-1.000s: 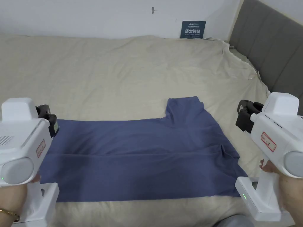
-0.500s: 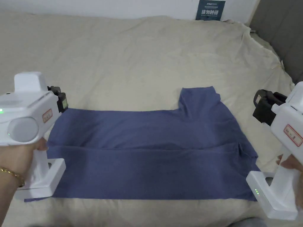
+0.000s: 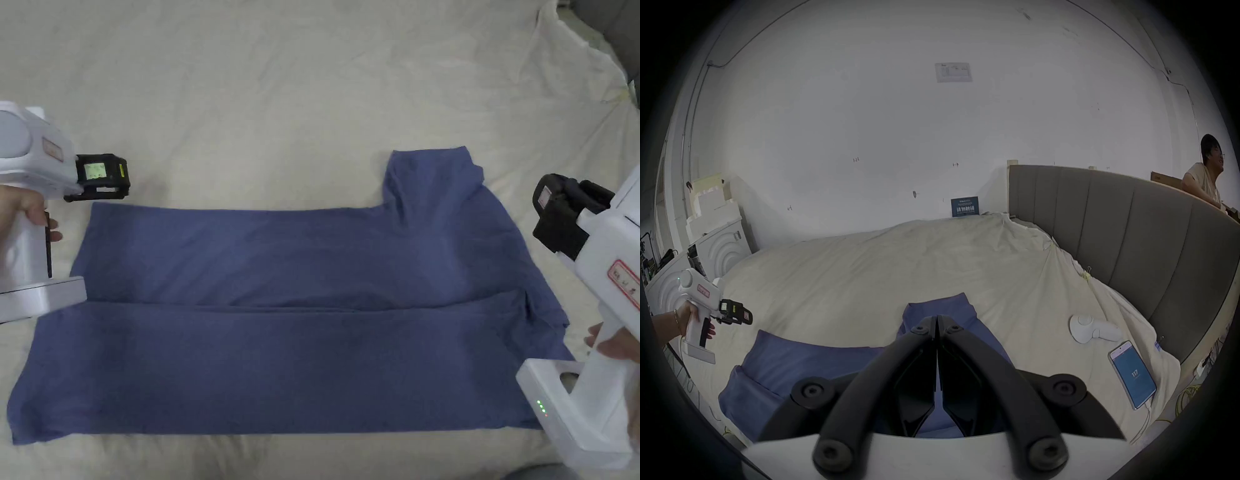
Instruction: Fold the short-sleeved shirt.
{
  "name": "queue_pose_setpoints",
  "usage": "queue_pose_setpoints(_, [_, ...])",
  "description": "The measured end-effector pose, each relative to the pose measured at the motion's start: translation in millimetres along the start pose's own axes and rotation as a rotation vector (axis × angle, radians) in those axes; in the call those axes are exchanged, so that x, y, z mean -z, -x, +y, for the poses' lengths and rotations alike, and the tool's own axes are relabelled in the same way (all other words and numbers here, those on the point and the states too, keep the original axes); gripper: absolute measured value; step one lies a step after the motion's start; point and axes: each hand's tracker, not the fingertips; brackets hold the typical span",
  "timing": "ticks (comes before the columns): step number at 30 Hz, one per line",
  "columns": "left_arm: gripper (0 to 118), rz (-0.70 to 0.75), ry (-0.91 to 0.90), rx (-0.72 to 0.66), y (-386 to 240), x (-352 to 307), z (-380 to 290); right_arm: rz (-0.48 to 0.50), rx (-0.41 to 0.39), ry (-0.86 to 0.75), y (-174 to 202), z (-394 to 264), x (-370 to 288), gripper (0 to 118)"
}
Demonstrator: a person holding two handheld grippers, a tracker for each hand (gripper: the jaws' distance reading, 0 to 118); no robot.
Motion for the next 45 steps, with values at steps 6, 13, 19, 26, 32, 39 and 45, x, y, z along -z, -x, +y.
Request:
queue_pose_setpoints(6, [97, 0.094, 0.077, 0.036, 3.9, 41.7, 5.4, -0.027, -0.011, 0.035, 0.8, -4.7, 4.8, 0])
queue_pose_setpoints(13, [26, 0.043, 0.1, 0.038, -2.2, 54.4, 0.8, -0.066, -0.006, 0.061, -1.3, -6.8, 4.9, 0])
queue_pose_setpoints(19, [0, 0.017, 0.081, 0.055, -5.1, 52.4, -3.2, -0.078, -0.02, 0.074, -2.6, -7.3, 1.2, 0])
queue_pose_setpoints(26, [0, -0.066, -0.145, 0.046, 6.3, 1.4, -11.8, -0.047, -0.03, 0.075, -1.6, 7.8, 8.0, 0])
queue_pose_setpoints(32, [0, -0.07, -0.191, 0.057, 7.0, -22.3, -19.3, -0.033, -0.009, 0.166, -17.1, 36.9, 65.8, 2])
queue_pose_setpoints(39, [0, -0.077, -0.19, 0.005, 6.9, -28.7, -22.5, -0.039, -0.053, 0.548, -45.2, 44.8, 174.9, 117])
queue_pose_setpoints(45, [0, -0.068, -0.177, 0.003, 1.8, -23.8, -21.5, -0.181, 0.034, 0.718, -71.1, 19.7, 230.5, 111])
